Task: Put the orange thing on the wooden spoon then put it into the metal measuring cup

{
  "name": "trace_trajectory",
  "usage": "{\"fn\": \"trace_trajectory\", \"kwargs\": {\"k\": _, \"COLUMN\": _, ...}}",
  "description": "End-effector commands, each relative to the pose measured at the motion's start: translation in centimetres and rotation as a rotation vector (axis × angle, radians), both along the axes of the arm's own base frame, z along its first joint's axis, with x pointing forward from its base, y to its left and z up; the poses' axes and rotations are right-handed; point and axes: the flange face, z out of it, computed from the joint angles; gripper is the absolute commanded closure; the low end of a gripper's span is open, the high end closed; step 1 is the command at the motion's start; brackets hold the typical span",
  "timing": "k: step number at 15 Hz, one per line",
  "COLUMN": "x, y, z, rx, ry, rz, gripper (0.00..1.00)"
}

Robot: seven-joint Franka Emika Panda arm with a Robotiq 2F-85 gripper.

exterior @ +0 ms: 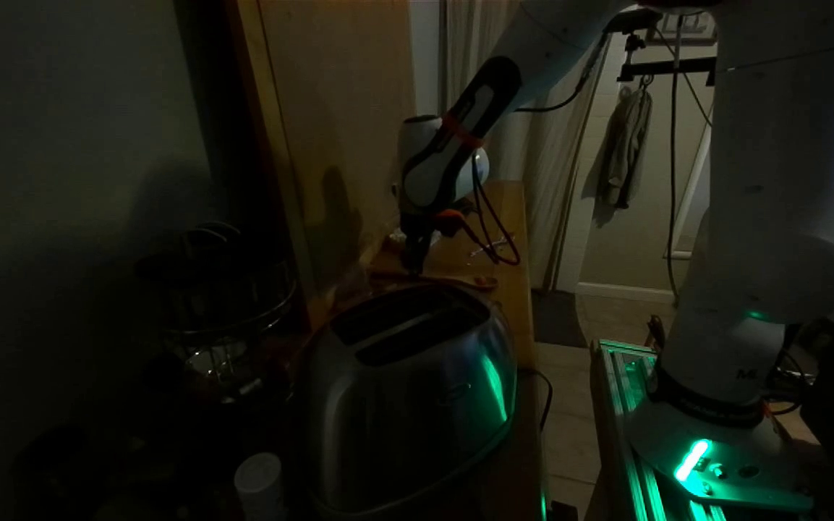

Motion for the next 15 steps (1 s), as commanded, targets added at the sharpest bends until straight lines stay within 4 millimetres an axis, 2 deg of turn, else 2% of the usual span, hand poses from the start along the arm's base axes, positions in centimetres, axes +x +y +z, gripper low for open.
{"fn": "trace_trajectory", "kwargs": {"k": 1, "x": 0.8, "y": -0.3, "z": -0.2, "rx": 0.003, "ry": -0.002, "rz": 0.012, "gripper": 0.97}}
{"fn": "trace_trajectory", "kwargs": {"k": 3, "x": 0.8, "y": -0.4, "z": -0.3, "rx": 0.000, "ry": -0.001, "rz": 0.015, "gripper": 0.92}}
{"fn": "trace_trajectory", "kwargs": {"k": 8, "x": 0.8, "y": -0.2, "z": 0.7, "rx": -0.002, "ry": -0.007, "rz": 0.046, "gripper": 0.93}}
{"fn": "trace_trajectory", "kwargs": {"k": 15, "x": 0.1, "y": 1.9, "z": 3.4, "rx": -0.005, "ry": 0.009, "rz": 0.194, "gripper": 0.93}}
